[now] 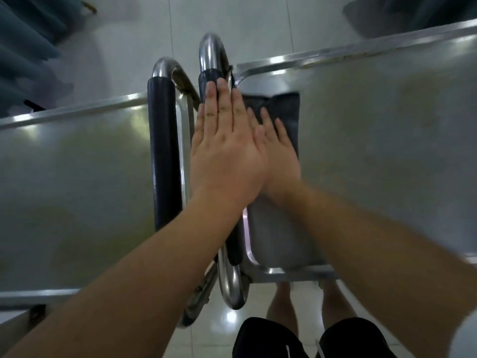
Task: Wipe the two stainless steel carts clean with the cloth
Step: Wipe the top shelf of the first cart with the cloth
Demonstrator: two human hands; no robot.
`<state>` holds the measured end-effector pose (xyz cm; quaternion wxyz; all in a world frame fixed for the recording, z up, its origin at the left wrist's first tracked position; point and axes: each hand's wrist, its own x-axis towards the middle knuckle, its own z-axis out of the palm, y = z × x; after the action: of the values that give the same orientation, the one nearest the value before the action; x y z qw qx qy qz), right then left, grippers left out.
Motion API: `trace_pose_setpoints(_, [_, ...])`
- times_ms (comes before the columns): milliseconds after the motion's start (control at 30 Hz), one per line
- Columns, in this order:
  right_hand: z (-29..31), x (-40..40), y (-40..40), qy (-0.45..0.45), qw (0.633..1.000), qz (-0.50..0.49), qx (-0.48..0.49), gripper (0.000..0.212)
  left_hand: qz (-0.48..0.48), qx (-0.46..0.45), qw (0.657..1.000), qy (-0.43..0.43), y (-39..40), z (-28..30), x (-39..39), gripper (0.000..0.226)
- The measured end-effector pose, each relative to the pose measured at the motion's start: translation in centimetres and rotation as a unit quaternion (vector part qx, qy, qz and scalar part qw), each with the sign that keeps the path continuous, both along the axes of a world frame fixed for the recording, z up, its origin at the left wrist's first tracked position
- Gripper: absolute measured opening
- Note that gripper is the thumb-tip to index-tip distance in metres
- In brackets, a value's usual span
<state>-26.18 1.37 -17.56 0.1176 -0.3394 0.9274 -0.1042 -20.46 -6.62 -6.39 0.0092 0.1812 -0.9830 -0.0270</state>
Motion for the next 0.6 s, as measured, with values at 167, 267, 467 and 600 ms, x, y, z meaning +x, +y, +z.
trace_pose_setpoints(167, [-1.1,11.5,8.4,-0.017,0.999,0.033,0.001,0.070,-0.005,0.017,1.000,0.000,-0.1,0.3,0.0,0.069])
trace_pose_setpoints(267, [-1.1,15.1,13.2,-0.022,0.998,0.043,0.027,0.070,-0.004,0.021,1.000,-0.012,0.0,0.5,-0.1,0.069])
trace_pose_setpoints(467, [-0.9,13.6,16.7,-0.029,0.998,0.023,0.050,0.071,-0.010,0.011,1.000,-0.007,0.1,0.4,-0.1,0.069])
trace_pose_setpoints(600, [-1.6,7.1,14.9,0.004,0.998,0.055,0.037,0.071,-0.007,-0.003,1.000,0.014,0.3,0.0,0.0,0.069])
